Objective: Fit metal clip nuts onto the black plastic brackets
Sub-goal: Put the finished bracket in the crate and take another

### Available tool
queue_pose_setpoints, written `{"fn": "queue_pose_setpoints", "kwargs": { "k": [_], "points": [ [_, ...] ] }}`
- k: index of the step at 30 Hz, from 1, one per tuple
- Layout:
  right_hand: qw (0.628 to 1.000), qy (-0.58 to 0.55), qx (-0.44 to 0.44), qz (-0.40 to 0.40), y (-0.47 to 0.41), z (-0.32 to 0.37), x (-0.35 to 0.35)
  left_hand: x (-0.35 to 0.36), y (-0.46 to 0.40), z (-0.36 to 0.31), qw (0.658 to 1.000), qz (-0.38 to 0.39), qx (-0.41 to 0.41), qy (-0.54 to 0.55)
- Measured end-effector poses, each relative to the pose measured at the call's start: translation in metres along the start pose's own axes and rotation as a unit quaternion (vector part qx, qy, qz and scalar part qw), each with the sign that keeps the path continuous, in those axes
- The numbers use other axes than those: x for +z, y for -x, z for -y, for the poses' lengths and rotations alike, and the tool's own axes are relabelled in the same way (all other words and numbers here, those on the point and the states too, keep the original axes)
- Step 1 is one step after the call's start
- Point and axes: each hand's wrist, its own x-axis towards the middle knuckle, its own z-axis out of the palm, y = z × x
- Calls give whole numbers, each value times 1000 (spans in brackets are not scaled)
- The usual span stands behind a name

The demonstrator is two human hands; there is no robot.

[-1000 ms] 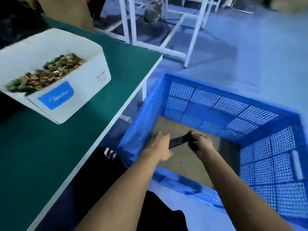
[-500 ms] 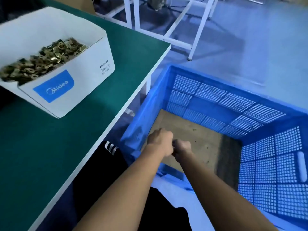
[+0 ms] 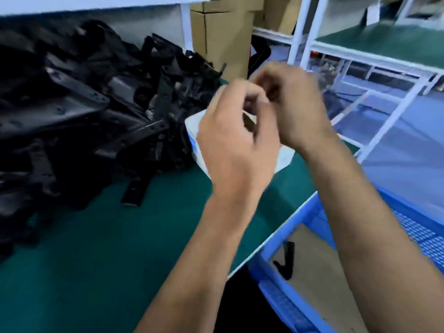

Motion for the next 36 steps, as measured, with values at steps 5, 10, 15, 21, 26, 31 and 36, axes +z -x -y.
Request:
{"fn": "queue_pose_setpoints", "kwargs": {
  "k": [5,10,15,21,26,31,36],
  "points": [
    [867,248,112,417,-36,27,50,-28,-34,50,962,61,-155,-215],
    [810,310,132,480,-32,12,69,-10,-58,72,855,329,-119,-383],
    [864,215,127,436,-26,-19,83,9,-71,82,788,397,-89,-461],
    [897,194,66,391,-31,-31,87,14,-73,91,831,356,-131,-408],
    [924,197,-20,329,-53,-10,60,-11,-82,76,920,244,-140,-274],
    [944,81,-114,299,-51,83,57,-89,-98,56,958,76,-93,-261],
    [926,-47,-152,343,3,158,131,-198,-58,66,928,-29,-118,-352]
  ]
}}
